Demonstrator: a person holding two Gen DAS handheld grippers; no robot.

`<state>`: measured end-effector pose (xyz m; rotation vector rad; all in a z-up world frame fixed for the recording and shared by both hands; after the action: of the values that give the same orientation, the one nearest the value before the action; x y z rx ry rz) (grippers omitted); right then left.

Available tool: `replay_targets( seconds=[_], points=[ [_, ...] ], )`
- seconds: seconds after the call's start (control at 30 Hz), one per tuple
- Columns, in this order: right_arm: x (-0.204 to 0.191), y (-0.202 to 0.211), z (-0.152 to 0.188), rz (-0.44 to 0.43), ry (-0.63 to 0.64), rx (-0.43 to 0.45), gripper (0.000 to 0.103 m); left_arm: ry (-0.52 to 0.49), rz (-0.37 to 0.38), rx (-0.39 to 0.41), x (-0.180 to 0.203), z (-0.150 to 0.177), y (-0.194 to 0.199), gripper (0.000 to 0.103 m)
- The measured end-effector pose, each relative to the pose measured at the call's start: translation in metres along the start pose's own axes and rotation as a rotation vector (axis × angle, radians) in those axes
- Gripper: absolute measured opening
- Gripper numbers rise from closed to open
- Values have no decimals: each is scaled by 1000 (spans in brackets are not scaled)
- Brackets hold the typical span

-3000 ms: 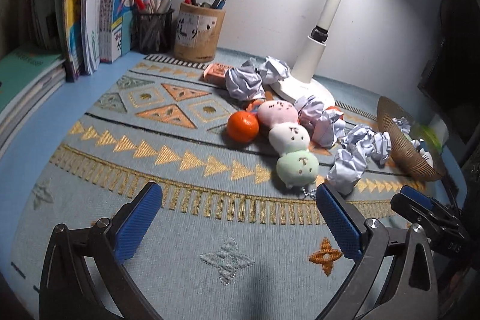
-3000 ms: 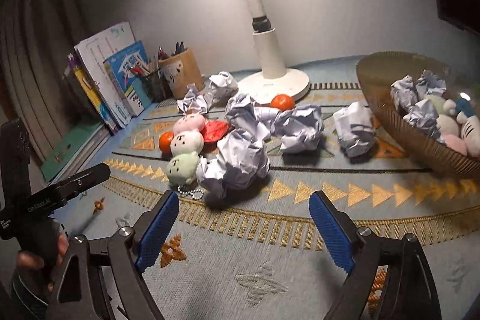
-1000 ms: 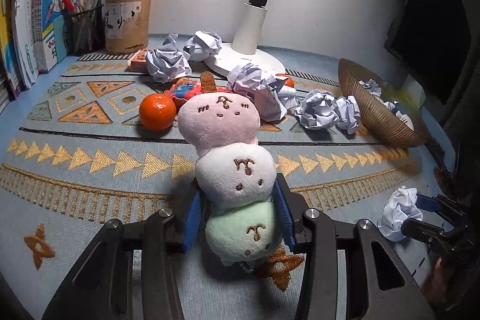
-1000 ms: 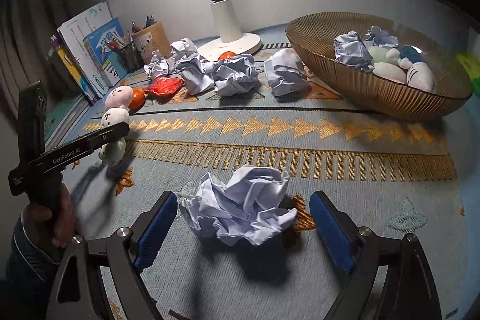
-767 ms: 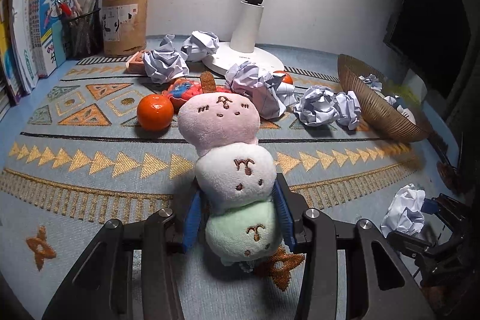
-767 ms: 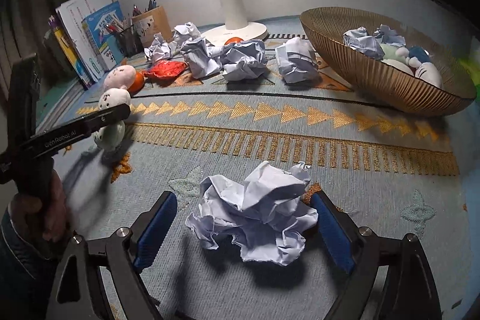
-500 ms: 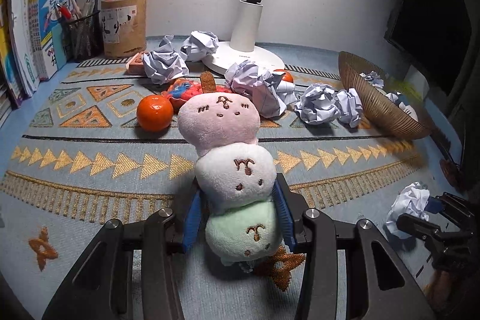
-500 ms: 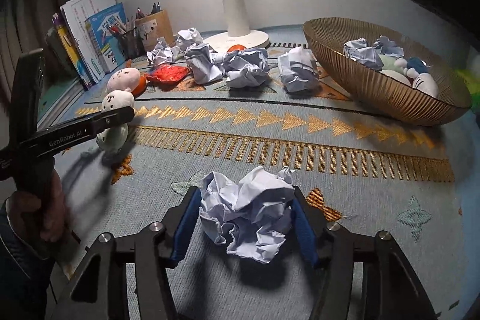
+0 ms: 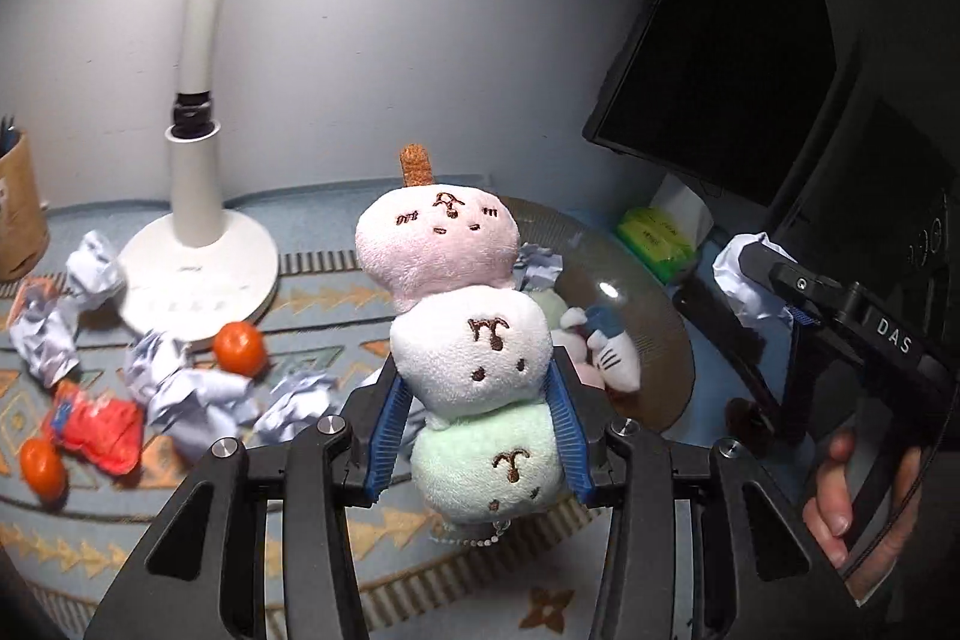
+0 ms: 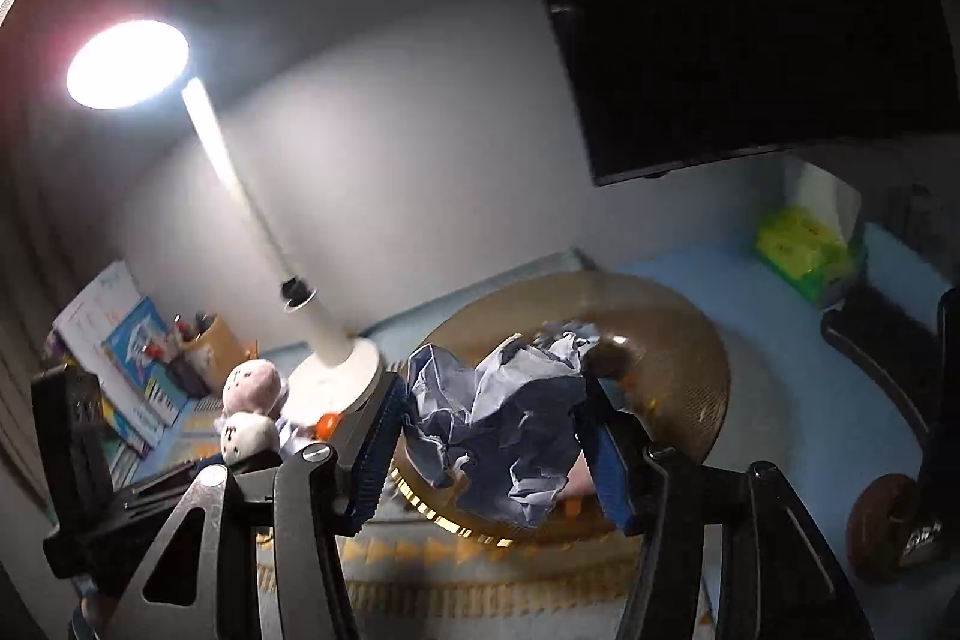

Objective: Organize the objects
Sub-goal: 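Carry the plush and paper ball into the amber bowl and open both tools, then move both tools back over the rug toward the tangerine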

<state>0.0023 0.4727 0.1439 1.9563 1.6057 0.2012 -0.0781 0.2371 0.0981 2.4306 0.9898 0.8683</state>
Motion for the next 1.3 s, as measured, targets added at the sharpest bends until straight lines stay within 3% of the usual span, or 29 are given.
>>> replay_targets(
  seconds=[0.2,0.23,0.3,0.33,0.57,0.67,0.9,1.03,1.17,1.3],
  points=[
    [29,-54,-30,76,-59,-49,58,-19,43,-13,13,-34,-56,41],
    [30,-64,-33,87,-54,-61,67,-38,40,-2,16,-38,-60,46],
    [34,-82,-36,98,-39,-117,75,-44,48,10,17,-44,-67,63],
    [36,-90,-34,103,-42,-140,75,-35,53,6,17,-44,-69,78],
    [39,-72,-14,89,-46,-146,75,12,26,50,-4,-27,-25,81],
    [30,-54,-4,58,-41,-145,75,38,-36,90,-19,-4,22,81],
    [-54,5,34,-177,66,-140,75,149,-330,187,-88,67,148,81],
    [-117,5,78,-298,129,-223,75,286,-439,164,-144,109,179,81],
    [-154,-20,138,-292,200,-292,75,349,-489,101,-181,143,176,81],
    [-165,-43,180,-264,255,-335,75,356,-491,91,-190,165,169,81]
  ],
)
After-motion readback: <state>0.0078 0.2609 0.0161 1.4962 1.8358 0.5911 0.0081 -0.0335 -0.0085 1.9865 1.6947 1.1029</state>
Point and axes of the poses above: each gripper's, at about its wrist camera, not at the fingertips, and y roughly against the way its jaws point, x to its right, z to its underside, the point moved 3 cm from there along -y, roughly the way its jaws point, and after that the axes turned 7 degrees about z, right-handed, at the moved point
